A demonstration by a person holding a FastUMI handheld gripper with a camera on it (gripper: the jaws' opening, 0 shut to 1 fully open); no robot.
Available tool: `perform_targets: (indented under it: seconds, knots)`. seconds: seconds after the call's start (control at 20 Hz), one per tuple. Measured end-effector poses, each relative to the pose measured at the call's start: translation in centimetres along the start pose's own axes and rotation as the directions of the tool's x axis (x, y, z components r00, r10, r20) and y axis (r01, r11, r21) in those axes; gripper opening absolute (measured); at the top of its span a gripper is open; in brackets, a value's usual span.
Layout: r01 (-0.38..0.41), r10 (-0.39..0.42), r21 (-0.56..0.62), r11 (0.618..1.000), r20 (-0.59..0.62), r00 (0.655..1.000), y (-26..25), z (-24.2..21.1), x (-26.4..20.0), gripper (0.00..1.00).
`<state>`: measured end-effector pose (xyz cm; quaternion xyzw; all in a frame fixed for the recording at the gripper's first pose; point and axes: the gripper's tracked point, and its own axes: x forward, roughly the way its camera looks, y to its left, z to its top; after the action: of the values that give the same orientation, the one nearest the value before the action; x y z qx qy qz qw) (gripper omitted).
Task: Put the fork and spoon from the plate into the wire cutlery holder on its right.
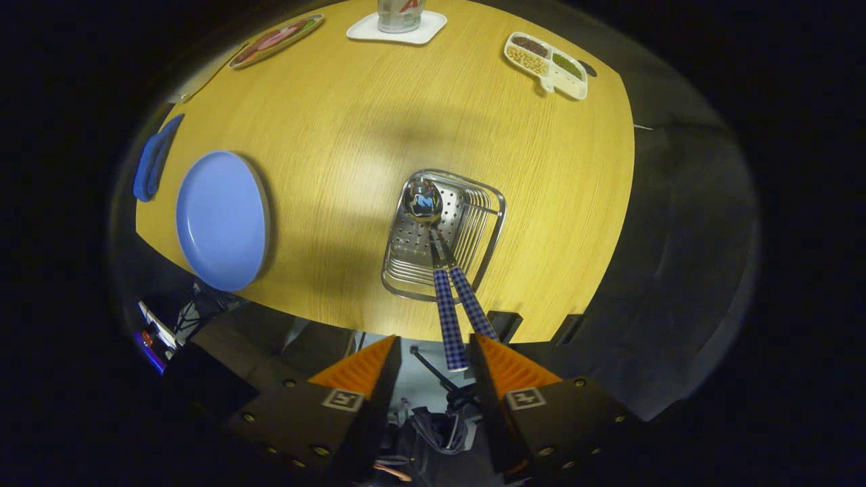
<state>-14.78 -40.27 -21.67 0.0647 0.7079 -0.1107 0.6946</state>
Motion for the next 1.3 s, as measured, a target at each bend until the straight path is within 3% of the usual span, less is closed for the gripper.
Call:
perform_targets:
  seconds: [0.1,0.45,0.65,0.8,0.9,1.0,1.2,1.3]
  knots:
    - [0.003,-0.005,0.017,1.0,0.095,0.995,0.5,0.6,-1.3,0.97]
    - [-0.023,-0.016,0.114,0.993,0.329,0.944,2.6,0.8,-3.9,0.95]
    - [-0.048,-0.018,0.129,0.99,0.468,0.884,5.0,1.3,-5.8,0.95]
    - [-0.054,-0.034,0.131,0.99,0.591,0.806,6.9,2.5,-7.7,0.95]
    - [-0.037,-0.062,0.13,0.991,0.68,0.731,8.1,3.4,-9.8,0.95]
    - [-0.001,-0.102,0.13,0.991,0.777,0.621,8.8,4.5,-12.3,0.95]
    - [-0.141,-0.111,0.166,0.976,0.937,0.331,11.7,6.2,-18.1,0.95]
    - [-0.12,-0.154,0.185,0.975,0.962,0.225,11.9,6.6,-20.1,0.95]
